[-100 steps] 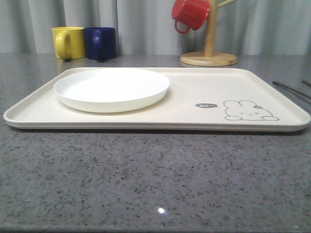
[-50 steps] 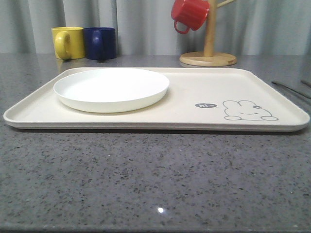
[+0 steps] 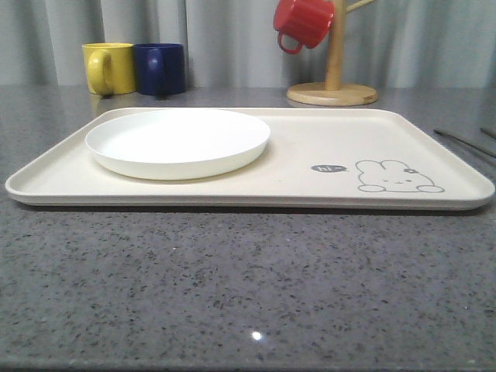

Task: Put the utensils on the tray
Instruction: 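Lower the right gripper onto the silver fork and grasp it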

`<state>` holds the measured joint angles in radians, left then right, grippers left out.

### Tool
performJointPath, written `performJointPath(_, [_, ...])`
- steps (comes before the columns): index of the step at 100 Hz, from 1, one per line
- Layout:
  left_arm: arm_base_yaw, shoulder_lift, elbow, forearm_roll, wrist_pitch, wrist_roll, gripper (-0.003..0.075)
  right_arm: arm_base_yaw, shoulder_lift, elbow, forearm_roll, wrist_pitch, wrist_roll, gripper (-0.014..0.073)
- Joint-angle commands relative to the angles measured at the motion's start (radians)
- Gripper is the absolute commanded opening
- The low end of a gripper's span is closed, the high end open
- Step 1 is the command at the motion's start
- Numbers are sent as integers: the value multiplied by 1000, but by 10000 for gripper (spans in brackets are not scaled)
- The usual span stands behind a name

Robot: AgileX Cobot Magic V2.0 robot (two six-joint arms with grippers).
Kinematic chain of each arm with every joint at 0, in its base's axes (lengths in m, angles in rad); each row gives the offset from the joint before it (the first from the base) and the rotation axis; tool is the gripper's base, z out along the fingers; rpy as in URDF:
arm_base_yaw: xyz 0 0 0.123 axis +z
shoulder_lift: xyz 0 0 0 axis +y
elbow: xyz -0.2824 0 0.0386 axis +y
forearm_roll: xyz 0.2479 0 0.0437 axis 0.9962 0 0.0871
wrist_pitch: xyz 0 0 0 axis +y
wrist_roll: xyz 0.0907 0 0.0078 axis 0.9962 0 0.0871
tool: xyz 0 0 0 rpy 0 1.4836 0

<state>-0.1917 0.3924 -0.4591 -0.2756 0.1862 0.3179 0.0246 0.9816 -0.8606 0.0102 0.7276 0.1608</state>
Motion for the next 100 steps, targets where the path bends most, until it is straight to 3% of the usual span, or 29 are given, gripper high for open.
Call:
performJointPath(1, [-5,5,-28,-8,-83,-11,-18,-2,-8,-39,4,-50,-9,371])
performJointPath(7, [-5,5,-28,-8,-83,-11,-18,-2,-8,-39,22,-42,-9,409])
performJointPath(28, [-5,5,-28,-8,-83,-11,-18,1,19,-69,56,-35,-61,392])
performJointPath(58, [-5,5,-28,-8,-83,-11,-18,1,228,-211,148,1,-175,392])
performJointPath(100, [-5,5,-28,-8,-83,-11,-18,48,490,-325,99,0,-193,392])
